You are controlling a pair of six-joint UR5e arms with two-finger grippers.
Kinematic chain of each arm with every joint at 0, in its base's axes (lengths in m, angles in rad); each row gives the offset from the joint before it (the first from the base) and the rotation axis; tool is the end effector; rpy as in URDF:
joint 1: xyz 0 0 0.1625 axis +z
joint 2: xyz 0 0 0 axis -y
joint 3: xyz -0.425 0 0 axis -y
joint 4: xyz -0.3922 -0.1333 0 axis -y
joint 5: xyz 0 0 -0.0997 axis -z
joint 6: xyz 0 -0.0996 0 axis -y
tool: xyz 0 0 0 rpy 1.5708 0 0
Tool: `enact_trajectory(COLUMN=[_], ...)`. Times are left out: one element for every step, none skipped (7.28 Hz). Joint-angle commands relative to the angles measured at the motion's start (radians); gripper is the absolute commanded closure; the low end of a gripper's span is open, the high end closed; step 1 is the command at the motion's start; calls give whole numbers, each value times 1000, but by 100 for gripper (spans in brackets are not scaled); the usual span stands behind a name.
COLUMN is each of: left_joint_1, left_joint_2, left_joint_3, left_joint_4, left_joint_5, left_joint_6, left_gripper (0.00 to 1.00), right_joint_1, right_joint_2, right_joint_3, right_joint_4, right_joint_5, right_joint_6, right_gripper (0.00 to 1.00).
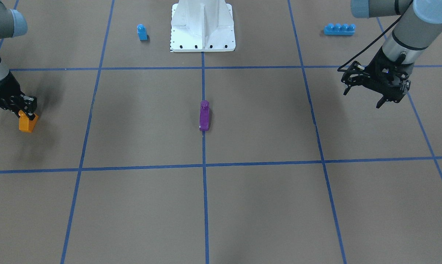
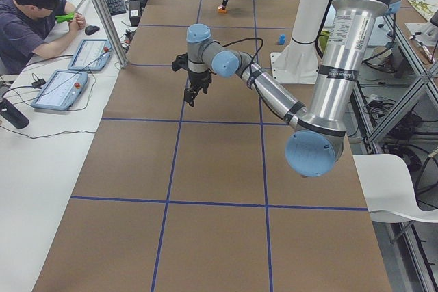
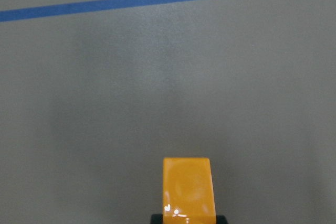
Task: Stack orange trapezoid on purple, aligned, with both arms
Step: 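Close the right gripper on the orange trapezoid and lift it, then carry the orange trapezoid with the right gripper above the purple trapezoid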
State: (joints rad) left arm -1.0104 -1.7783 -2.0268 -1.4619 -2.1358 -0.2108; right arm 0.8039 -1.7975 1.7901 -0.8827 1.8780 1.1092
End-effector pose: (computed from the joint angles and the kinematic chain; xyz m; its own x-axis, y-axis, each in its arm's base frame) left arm 0.2116 -0.4877 0.3558 0.6476 0.5219 -0.5553 -0.3235 0.8480 0.4197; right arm -0.2268 -0.3840 0.5906 0.7297 0.1454 0.6681 -0.2561 0.9641 0.0699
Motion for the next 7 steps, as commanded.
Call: enact_trajectory(left_joint_1=[-58,-148,-225,-329,-443,-536,-613], left_joint_2=[48,116,132,176,210,253,260], left_joint_3=[2,20,20,43,103,150,205], left_joint_4=[-2,-5,-3,12,14,9,8], left_joint_5=[7,-1,-44,-109,-139,-144,-145], left_joint_6=[2,13,24,186,358,458,558], left_gripper=[0,0,0,0,0,0,0], right_joint_1=[-2,9,15,17,15,-20,-66], right_joint_2=[33,80,145,279,464,616,683], right_joint_3=[49,57,95,153,164,160,161], right_joint_4=[-15,-16,-107,-318,-548,-731,-777], right_joint_5=[26,41,52,58,58,55,41], right_joint_6=[-72,-72,-74,-72,-72,-57,-37], right_gripper=[100,100,100,100,100,100,100])
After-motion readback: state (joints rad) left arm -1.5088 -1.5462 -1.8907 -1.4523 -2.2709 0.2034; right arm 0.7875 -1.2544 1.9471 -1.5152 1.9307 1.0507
